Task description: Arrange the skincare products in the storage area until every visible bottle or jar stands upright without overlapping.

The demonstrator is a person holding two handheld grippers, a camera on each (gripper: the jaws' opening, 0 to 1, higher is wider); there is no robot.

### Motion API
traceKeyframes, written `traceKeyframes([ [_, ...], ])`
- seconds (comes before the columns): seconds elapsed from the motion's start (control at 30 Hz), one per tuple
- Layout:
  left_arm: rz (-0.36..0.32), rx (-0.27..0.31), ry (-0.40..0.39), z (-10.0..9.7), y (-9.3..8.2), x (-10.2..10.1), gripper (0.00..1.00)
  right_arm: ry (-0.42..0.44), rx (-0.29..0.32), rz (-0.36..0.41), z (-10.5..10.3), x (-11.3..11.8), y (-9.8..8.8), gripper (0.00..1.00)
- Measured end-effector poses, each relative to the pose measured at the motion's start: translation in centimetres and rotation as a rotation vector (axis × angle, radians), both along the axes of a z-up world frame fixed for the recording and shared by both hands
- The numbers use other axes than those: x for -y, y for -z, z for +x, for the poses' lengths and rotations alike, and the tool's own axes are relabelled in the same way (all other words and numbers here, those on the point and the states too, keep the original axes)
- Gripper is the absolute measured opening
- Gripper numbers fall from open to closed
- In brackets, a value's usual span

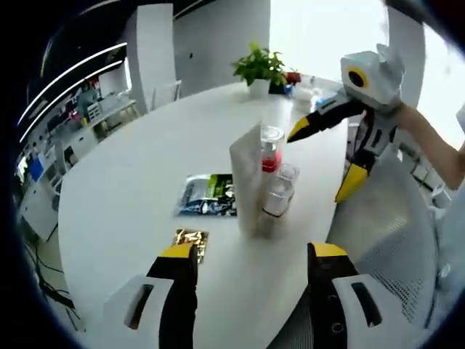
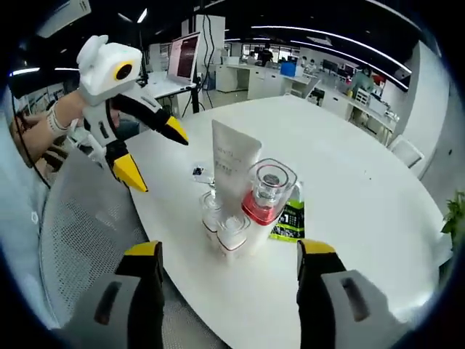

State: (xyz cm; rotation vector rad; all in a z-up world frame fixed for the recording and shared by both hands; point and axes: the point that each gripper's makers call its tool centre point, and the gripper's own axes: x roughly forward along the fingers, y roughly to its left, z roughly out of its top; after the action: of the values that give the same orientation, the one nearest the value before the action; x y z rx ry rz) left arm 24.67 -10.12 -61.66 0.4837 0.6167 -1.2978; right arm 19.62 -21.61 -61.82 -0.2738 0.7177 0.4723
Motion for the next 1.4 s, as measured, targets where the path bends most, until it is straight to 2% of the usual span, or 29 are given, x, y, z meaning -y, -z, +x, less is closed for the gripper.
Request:
traceKeyframes([
  [0.2, -0.003, 0.034, -0.018, 0.7, -1.1, -1.0, 0.69, -0.003, 0.026, 0.010, 0.1, -0.4, -1.3, 0.85],
  [0.43, 0.007, 0.043, -0.023, 0.9, -1.3, -2.0, 0.79, 0.012, 0.077, 0.008, 0.4, -0.3, -2.8, 0.92],
  [0.6, 0.002, 0.053, -0.031, 0.8, -1.4, -2.0, 0.85, 0.002, 0.097, 0.012, 0.4, -0.6, -3.3, 0.97],
  [0.63, 0.000, 0.050, -0.034, 0.8, -1.5, -2.7, 0.87, -0.002, 0.099, 0.008, 0.4, -0.6, -3.4, 0.98],
  [0.8, 0.006, 0.061, -0.047, 1.0, -1.6, -3.6, 0.97, 0.005, 0.114, 0.012, 0.6, -0.5, -3.7, 0.99],
  [1.2, -0.031, 0.075, -0.051, 1.0, -2.5, -4.0, 0.97, -0.011, 0.141, 0.000, 0.7, -0.7, -4.2, 1.00],
  [1.4, -0.040, 0.049, -0.059, 1.1, -2.3, -3.9, 0.97, -0.020, 0.137, -0.010, 0.8, -0.4, -3.8, 1.00],
])
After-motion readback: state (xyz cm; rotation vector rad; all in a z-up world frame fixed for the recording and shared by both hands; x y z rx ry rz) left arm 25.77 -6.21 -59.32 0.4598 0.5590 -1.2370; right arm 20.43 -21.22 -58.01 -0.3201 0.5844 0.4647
